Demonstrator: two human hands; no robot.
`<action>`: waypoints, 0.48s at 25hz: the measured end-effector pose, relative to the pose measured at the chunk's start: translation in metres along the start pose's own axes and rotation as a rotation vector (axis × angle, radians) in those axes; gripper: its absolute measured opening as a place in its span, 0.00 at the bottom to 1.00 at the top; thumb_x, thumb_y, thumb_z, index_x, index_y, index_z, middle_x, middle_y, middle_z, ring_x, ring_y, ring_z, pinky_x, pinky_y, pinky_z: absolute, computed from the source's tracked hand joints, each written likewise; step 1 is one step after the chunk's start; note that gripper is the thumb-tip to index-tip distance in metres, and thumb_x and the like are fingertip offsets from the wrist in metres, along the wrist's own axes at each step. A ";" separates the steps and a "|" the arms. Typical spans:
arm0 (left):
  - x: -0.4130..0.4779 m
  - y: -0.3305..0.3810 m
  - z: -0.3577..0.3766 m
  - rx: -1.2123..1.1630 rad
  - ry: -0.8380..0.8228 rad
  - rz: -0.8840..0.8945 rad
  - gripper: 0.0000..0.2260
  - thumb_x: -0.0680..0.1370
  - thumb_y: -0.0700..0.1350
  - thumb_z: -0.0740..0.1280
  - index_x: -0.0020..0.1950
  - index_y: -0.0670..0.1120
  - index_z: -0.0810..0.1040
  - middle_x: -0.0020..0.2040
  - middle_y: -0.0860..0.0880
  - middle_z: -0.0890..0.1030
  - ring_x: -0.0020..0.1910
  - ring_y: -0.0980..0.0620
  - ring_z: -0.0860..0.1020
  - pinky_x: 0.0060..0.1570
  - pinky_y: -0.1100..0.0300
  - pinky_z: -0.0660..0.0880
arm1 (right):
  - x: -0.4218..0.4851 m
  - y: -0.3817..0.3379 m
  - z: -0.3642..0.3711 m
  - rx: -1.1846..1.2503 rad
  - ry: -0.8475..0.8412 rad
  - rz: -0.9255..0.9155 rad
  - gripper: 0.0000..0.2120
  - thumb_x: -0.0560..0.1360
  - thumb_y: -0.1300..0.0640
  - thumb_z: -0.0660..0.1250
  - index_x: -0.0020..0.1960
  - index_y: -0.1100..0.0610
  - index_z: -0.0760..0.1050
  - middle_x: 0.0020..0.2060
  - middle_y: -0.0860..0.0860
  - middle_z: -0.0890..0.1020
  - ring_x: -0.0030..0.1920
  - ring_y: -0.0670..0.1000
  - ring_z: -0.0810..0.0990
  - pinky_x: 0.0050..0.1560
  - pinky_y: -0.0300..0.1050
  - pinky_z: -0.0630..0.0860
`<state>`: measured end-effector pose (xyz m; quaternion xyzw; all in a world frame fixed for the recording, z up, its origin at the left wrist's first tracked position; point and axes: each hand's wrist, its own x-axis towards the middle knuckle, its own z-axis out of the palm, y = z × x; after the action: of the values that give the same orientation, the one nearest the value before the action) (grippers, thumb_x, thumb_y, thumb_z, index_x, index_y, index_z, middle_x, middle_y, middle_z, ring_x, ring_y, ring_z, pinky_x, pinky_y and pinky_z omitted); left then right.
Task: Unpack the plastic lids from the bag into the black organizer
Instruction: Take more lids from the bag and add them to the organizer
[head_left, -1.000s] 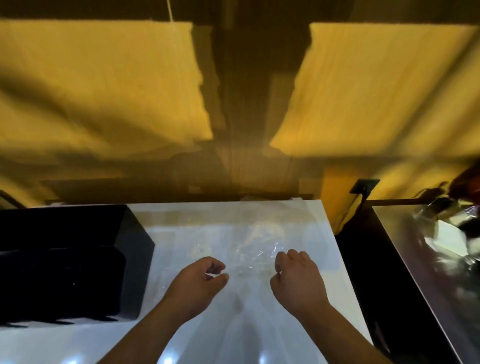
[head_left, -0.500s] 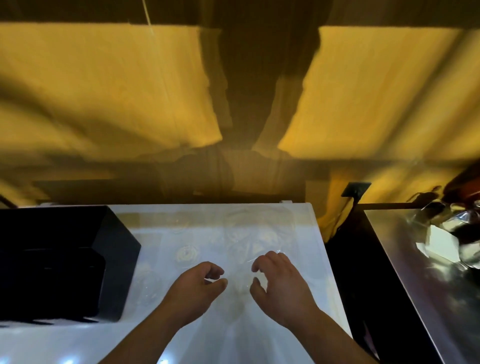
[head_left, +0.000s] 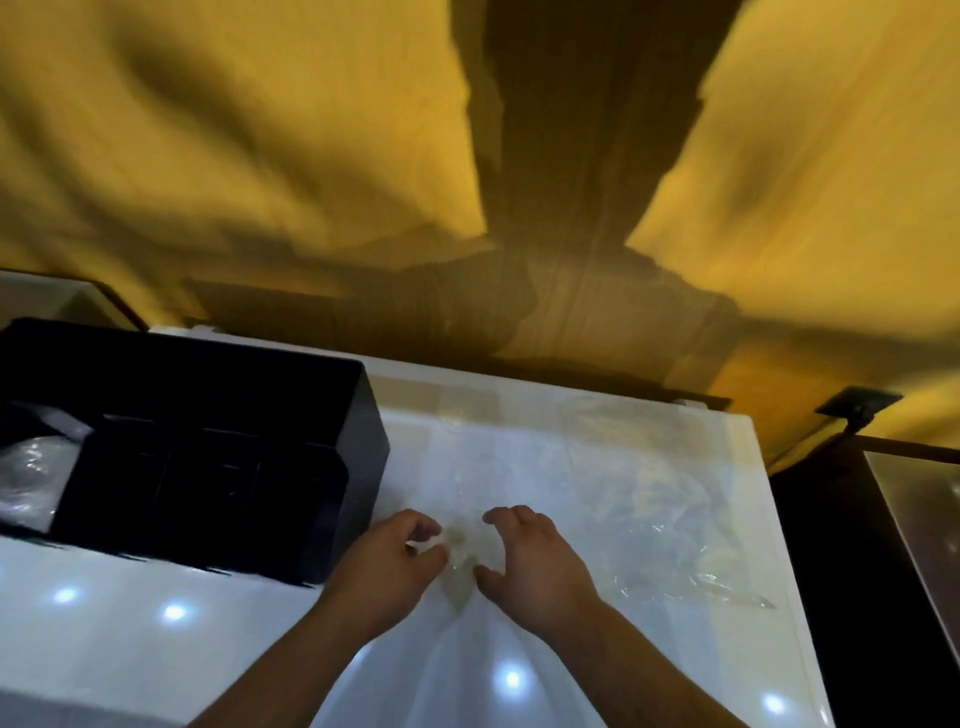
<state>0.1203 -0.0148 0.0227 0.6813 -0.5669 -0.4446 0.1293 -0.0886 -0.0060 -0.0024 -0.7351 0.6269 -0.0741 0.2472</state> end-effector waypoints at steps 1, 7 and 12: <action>0.002 -0.006 -0.002 -0.004 -0.002 -0.005 0.07 0.78 0.56 0.73 0.54 0.62 0.79 0.57 0.61 0.81 0.51 0.63 0.81 0.50 0.60 0.78 | 0.004 -0.002 0.011 -0.032 -0.031 0.008 0.32 0.73 0.39 0.69 0.74 0.47 0.68 0.68 0.50 0.75 0.68 0.54 0.73 0.64 0.49 0.75; 0.001 -0.018 -0.004 -0.021 -0.058 -0.043 0.07 0.78 0.58 0.73 0.48 0.67 0.75 0.52 0.70 0.78 0.50 0.68 0.78 0.41 0.71 0.71 | 0.014 -0.005 0.046 -0.237 0.038 0.005 0.34 0.70 0.37 0.70 0.71 0.52 0.71 0.64 0.55 0.78 0.61 0.59 0.77 0.60 0.53 0.76; 0.001 -0.010 -0.005 -0.209 -0.067 -0.141 0.13 0.77 0.59 0.73 0.59 0.62 0.75 0.57 0.63 0.80 0.55 0.58 0.81 0.49 0.61 0.76 | 0.006 -0.011 0.030 0.023 0.232 -0.025 0.36 0.67 0.34 0.72 0.69 0.51 0.72 0.59 0.49 0.77 0.56 0.51 0.77 0.57 0.44 0.76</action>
<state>0.1302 -0.0145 0.0184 0.6869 -0.4722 -0.5319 0.1491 -0.0651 -0.0022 -0.0242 -0.7265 0.6411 -0.1691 0.1806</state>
